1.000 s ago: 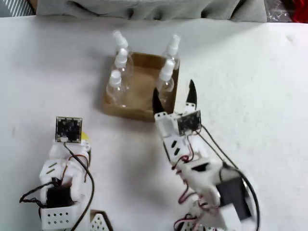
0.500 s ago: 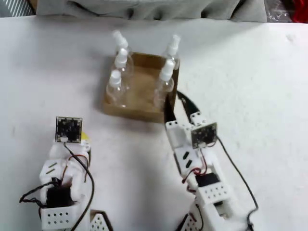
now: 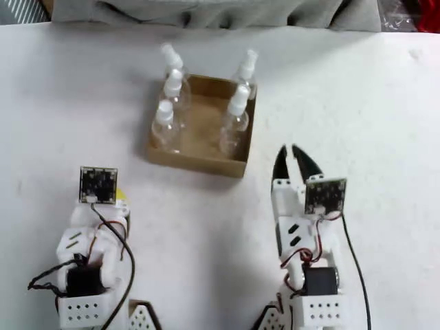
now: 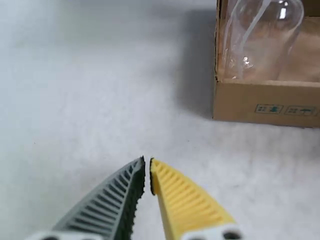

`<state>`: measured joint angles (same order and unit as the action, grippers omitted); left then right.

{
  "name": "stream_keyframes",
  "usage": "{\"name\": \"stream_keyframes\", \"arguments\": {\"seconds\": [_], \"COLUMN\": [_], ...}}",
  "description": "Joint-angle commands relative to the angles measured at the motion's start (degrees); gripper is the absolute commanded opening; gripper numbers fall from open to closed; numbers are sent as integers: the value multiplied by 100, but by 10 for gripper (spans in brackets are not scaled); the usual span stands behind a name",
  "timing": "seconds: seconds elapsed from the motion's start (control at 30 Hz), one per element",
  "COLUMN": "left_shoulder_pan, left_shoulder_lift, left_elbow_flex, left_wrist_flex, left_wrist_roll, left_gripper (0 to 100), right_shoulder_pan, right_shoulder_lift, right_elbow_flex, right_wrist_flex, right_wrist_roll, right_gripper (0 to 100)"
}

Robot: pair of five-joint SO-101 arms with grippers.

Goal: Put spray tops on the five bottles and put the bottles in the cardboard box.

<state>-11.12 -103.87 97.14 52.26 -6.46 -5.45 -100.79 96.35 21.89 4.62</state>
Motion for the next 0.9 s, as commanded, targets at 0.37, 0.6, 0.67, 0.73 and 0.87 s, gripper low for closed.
{"name": "stream_keyframes", "arguments": {"seconds": [0.37,0.6,0.67,0.73,0.87], "left_shoulder_pan": [312,778,875,857,848], "left_shoulder_lift": [-48,-48,-48,-48,-48], "left_elbow_flex": [-18,-18,-18,-18,-18], "left_wrist_flex": [9,343,387,598,1451], "left_wrist_roll": [-70,-62,-53,-53,-35], "left_gripper": [23,23,22,22,23], "right_shoulder_pan": [1103,980,1024,1086,1077], "right_shoulder_lift": [-242,-224,-233,-215,-215], "right_elbow_flex": [-105,53,53,53,53], "right_wrist_flex": [3371,3530,3618,3635,4224], "right_wrist_roll": [-26,-26,-26,18,18], "right_gripper": [15,17,18,18,17]}}
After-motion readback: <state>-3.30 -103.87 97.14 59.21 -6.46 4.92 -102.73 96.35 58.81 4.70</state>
